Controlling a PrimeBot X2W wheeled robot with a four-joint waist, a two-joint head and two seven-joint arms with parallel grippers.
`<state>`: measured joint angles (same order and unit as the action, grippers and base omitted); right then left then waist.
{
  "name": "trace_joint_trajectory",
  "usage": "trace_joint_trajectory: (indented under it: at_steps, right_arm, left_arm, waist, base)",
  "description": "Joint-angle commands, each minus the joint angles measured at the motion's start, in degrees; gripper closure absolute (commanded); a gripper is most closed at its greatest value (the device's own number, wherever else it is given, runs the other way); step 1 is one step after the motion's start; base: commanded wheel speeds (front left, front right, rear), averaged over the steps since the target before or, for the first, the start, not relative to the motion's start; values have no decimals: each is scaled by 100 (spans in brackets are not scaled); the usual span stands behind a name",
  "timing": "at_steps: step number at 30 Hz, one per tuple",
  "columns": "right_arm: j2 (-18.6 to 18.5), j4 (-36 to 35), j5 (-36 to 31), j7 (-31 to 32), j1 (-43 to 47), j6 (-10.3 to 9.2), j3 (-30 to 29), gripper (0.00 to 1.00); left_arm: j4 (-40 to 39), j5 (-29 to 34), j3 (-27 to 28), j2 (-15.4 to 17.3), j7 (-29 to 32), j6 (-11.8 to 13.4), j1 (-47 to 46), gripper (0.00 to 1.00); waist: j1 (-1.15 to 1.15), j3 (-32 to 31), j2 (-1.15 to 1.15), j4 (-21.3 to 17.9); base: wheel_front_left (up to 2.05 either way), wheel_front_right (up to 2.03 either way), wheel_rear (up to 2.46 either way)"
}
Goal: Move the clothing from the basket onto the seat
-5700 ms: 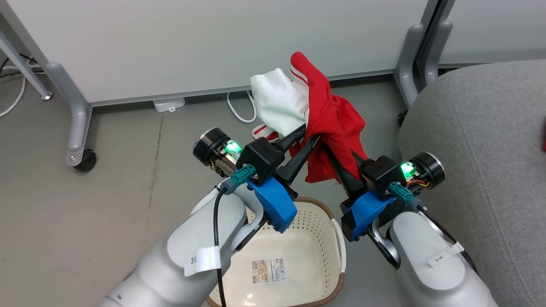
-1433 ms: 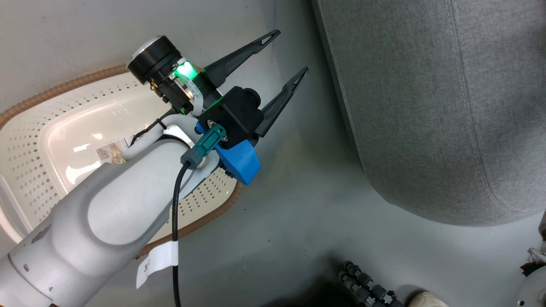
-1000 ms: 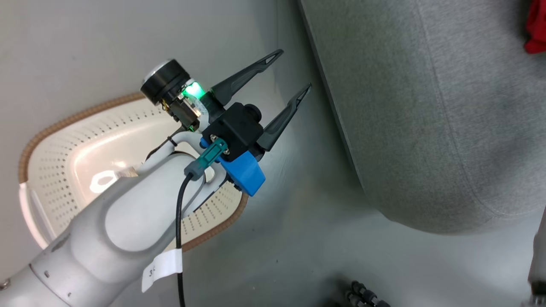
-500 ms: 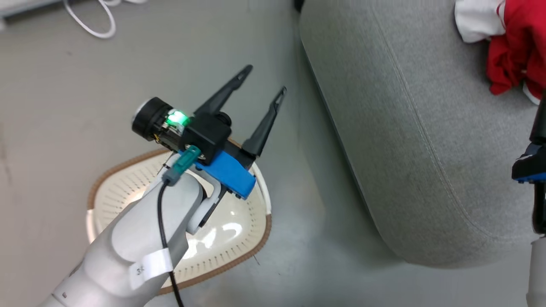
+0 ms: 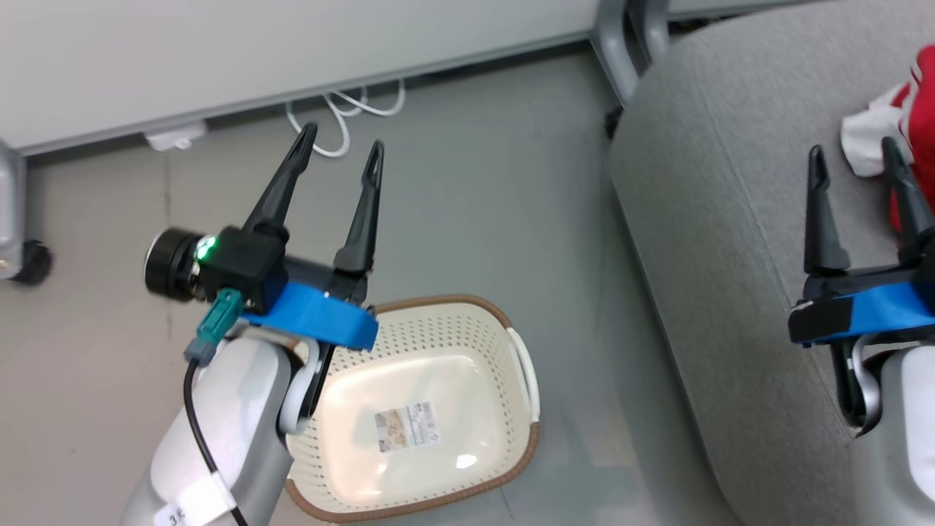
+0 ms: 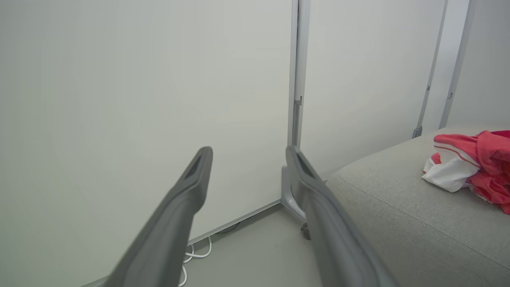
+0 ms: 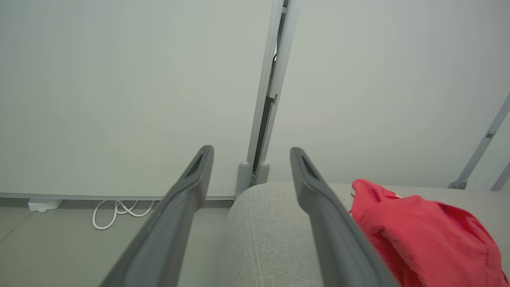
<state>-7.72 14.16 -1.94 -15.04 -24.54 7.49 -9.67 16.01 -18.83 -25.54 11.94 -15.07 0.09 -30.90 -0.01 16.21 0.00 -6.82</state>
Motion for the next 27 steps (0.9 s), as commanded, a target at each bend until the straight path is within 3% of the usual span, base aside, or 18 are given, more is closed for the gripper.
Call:
trace_joint_trajectory:
  at_steps: [1, 13, 27]
  right_arm:
    - [11, 0, 12, -21, 106, 1, 48, 0]
    - [221, 126, 155, -22, 551, 1, 501, 0]
    - [457, 246, 342, -22, 1288, 1, 681, 0]
  left_arm:
    - [3, 72, 101, -32, -13, -26, 184, 0]
    - [37, 638, 1370, -488, -14, -269, 1247, 0]
    - [-361, 1099, 2309, -859, -14, -498, 2226, 0]
  waist:
    - [1, -283, 0, 282]
    - [1, -1005, 0, 795]
    - [1, -1393, 0, 913]
  base:
    - [0, 0, 0]
    - [0, 0, 0]
    - [0, 0, 0]
